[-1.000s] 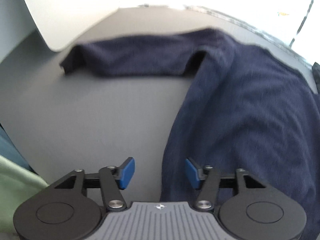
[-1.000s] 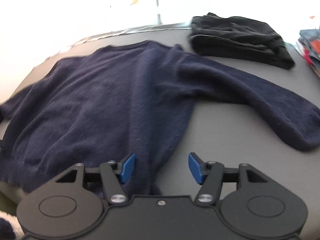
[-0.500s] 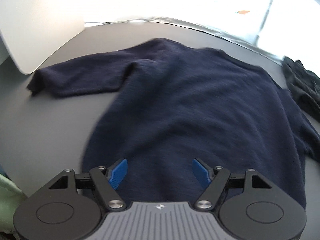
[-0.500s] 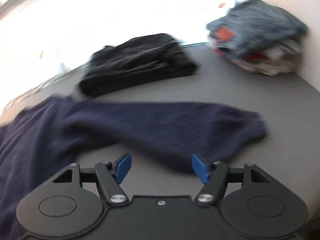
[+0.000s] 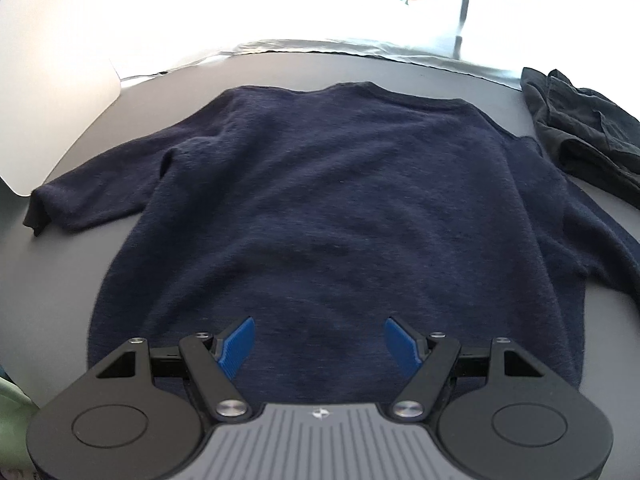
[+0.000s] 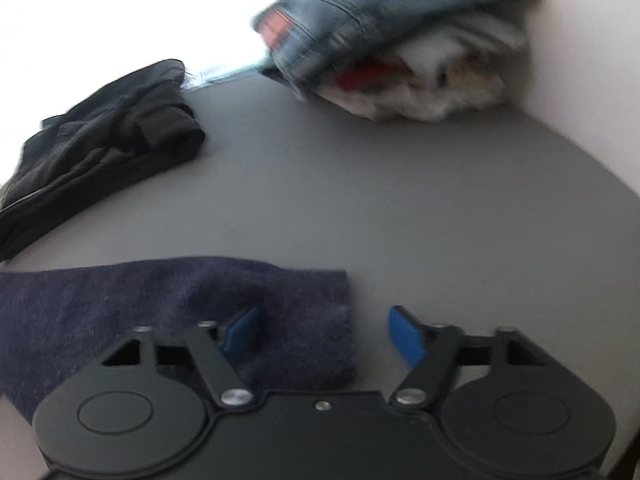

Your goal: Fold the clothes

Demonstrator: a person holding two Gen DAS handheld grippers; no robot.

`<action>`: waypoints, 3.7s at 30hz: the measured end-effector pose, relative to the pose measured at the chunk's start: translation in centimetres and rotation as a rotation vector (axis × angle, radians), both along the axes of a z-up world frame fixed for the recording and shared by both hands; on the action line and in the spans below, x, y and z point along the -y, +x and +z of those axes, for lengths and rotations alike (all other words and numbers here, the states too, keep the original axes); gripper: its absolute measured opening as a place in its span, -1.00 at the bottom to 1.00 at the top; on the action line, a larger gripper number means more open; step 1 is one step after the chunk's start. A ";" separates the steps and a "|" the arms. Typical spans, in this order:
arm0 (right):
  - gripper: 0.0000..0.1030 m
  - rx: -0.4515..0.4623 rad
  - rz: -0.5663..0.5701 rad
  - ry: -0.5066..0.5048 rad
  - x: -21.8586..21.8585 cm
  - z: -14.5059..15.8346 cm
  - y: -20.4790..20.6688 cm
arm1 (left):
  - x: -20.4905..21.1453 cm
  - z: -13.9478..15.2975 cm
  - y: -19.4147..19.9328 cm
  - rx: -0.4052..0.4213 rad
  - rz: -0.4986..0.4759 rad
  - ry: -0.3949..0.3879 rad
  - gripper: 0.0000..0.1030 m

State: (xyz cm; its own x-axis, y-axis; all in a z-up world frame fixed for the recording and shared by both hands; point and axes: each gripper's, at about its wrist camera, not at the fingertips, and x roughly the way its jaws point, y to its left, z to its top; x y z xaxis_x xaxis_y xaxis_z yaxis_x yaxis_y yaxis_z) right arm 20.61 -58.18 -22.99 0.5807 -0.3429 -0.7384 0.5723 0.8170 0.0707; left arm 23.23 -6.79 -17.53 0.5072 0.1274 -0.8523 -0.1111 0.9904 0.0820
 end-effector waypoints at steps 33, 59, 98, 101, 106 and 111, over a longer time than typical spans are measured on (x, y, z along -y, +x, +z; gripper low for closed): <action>-0.15 0.068 0.193 0.255 -21.5 1.8 1.2 | -16.6 -2.0 1.2 -0.084 0.164 -0.015 0.47; 0.42 -0.177 0.115 -0.409 -40.3 2.3 -1.4 | -29.0 -2.3 2.0 -0.057 -0.066 -0.195 0.60; 1.00 0.057 0.356 -0.111 -46.8 -2.1 8.8 | -48.4 -3.8 11.4 0.232 0.855 -0.535 0.28; 1.00 0.063 0.354 -0.114 -46.8 -2.2 8.7 | -48.6 -3.6 11.5 0.234 0.835 -0.493 -0.17; 1.00 0.071 0.352 -0.118 -46.8 -2.3 8.7 | -47.8 -1.1 11.1 0.372 0.699 -0.410 -0.48; 1.00 0.076 0.351 -0.120 -46.9 -2.3 8.6 | -45.6 3.4 10.7 0.579 0.511 -0.175 -0.50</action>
